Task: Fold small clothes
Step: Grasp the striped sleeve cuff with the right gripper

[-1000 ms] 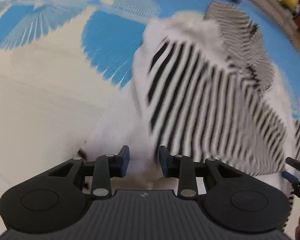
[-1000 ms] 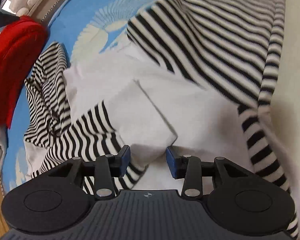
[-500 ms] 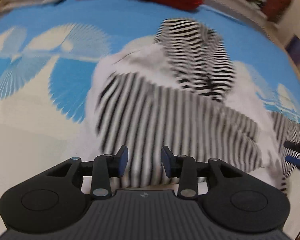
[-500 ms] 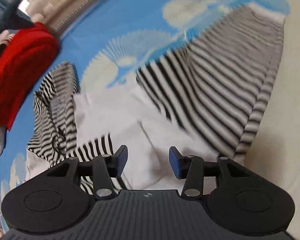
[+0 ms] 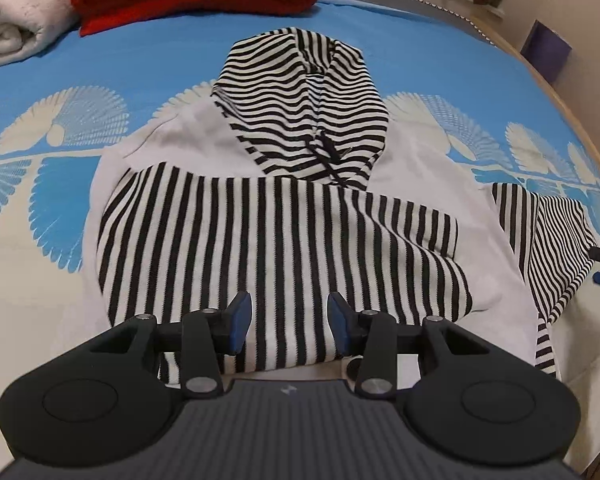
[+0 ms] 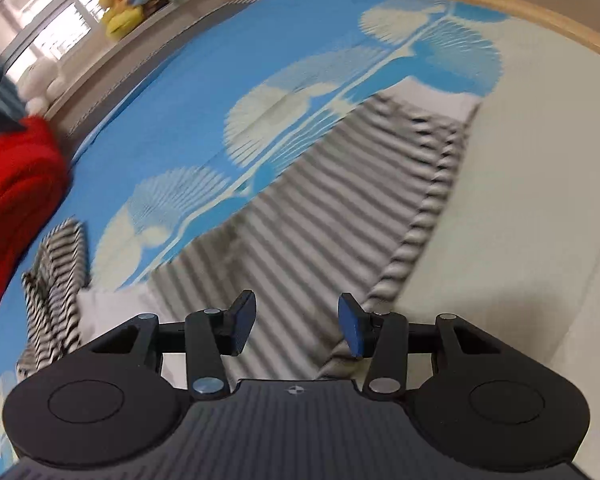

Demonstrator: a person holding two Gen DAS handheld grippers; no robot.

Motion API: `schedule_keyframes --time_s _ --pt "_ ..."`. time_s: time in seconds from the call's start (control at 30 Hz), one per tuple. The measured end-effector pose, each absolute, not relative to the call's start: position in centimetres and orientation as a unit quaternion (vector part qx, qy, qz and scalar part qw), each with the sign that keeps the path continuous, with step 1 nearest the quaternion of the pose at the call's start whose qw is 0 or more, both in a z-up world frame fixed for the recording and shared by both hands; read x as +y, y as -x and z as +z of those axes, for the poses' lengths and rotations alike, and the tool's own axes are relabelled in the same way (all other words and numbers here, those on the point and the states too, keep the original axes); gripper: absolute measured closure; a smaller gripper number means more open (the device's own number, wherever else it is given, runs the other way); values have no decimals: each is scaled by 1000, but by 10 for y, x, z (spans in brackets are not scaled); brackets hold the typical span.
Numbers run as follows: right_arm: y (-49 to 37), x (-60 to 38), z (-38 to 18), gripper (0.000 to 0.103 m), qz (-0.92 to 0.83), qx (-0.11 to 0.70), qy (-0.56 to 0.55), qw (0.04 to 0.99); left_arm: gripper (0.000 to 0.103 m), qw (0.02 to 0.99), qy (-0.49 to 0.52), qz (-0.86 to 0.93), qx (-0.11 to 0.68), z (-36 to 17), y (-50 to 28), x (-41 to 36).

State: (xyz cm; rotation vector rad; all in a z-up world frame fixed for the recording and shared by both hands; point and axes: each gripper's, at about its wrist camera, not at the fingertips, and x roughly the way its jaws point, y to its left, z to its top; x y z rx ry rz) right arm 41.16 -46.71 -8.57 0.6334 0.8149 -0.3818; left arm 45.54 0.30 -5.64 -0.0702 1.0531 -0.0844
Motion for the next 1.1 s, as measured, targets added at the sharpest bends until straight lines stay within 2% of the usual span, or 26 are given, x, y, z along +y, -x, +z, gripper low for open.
schedule_keyframes --time_s 0.07,0.1,0.27,0.4,0.67,0.73,0.77,0.8,0.97,1.1 --pt "-406 -492 -88 83 -185 367 -314 856 57 862 33 -41 504 -58 -457 0" --pt "-403 -501 -91 84 -195 362 -320 854 57 861 32 -42 505 -60 -458 -1" --pt "-401 -547 -109 80 -240 359 -381 818 57 857 24 -38 514 -68 -462 -3" --pt "-407 -561 -122 68 -255 361 -398 804 57 855 30 -34 516 -71 -467 -2" --pt "-423 -559 -143 67 -263 364 -406 795 57 854 31 -33 518 -72 -470 -1" --pt "-425 -559 -142 73 -270 356 -407 797 57 855 33 -32 517 -70 -470 2" --pt "-426 -558 -142 90 -272 351 -410 797 57 855 35 -32 516 -70 -469 3" --pt "-426 -555 -139 98 -279 343 -408 799 57 856 36 -30 515 -68 -469 5" --pt "-439 -507 -93 100 -266 284 -312 867 57 860 51 -16 507 -59 -466 25" --pt "-448 -404 -38 101 -161 216 -182 946 57 865 69 6 496 -49 -463 48"
